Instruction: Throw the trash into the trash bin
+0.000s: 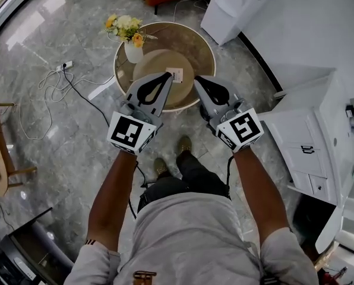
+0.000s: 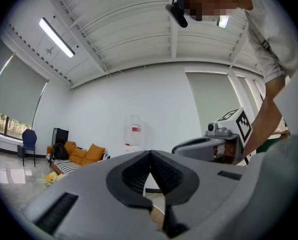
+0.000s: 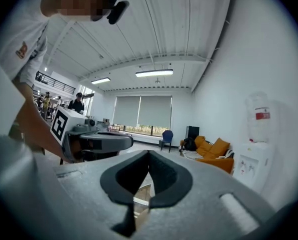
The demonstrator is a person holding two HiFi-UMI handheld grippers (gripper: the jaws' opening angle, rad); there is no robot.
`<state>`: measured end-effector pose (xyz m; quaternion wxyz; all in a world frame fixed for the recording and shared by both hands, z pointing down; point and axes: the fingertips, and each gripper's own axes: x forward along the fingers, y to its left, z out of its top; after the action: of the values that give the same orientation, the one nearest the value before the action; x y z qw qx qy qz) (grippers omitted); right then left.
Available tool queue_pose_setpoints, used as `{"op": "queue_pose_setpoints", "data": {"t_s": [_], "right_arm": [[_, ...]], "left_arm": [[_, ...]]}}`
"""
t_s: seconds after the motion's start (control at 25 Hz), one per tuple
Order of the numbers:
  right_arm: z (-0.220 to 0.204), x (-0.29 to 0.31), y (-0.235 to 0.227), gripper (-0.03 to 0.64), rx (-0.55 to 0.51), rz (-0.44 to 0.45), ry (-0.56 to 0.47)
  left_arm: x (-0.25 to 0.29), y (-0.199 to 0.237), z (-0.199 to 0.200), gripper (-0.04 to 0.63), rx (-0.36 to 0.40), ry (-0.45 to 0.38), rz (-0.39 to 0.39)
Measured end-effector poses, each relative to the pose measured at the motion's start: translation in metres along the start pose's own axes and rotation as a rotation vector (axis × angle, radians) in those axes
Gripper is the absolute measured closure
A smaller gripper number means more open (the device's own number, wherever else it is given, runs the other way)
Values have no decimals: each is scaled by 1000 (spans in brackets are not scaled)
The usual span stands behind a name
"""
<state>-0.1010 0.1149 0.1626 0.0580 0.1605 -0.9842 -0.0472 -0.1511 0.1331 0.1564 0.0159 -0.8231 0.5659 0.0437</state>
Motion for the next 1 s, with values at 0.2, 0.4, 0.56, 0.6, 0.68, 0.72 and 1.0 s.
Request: {"op": "queue_pose_setpoints", "data": {"t_s": [0.2,0.4,0.56,0.6,0.68,0.72,1.0], "right_arm": [[-33,13,-27,615,-6,29,28],[-65,33,-50,615,-45,82,68],[-88,47,-68,615,-30,132,105],[-94,51,-73,615,-24,141,105],[-107,57,-81,615,-20,163,95],[-114,61,-83,615,-18,174,95],[-159,85,-98,615,10,199,151]], "left_arm": [[22,10,-22,595,5,34,36],[47,31,-58,595,4,91,104],[72,41,-86,595,-4,134,139],[77,43,-93,595,-3,144,145],[85,47,-106,595,-3,162,161],[88,49,-112,595,-4,169,168],[98,68,-157,595,-20,223,177]]}}
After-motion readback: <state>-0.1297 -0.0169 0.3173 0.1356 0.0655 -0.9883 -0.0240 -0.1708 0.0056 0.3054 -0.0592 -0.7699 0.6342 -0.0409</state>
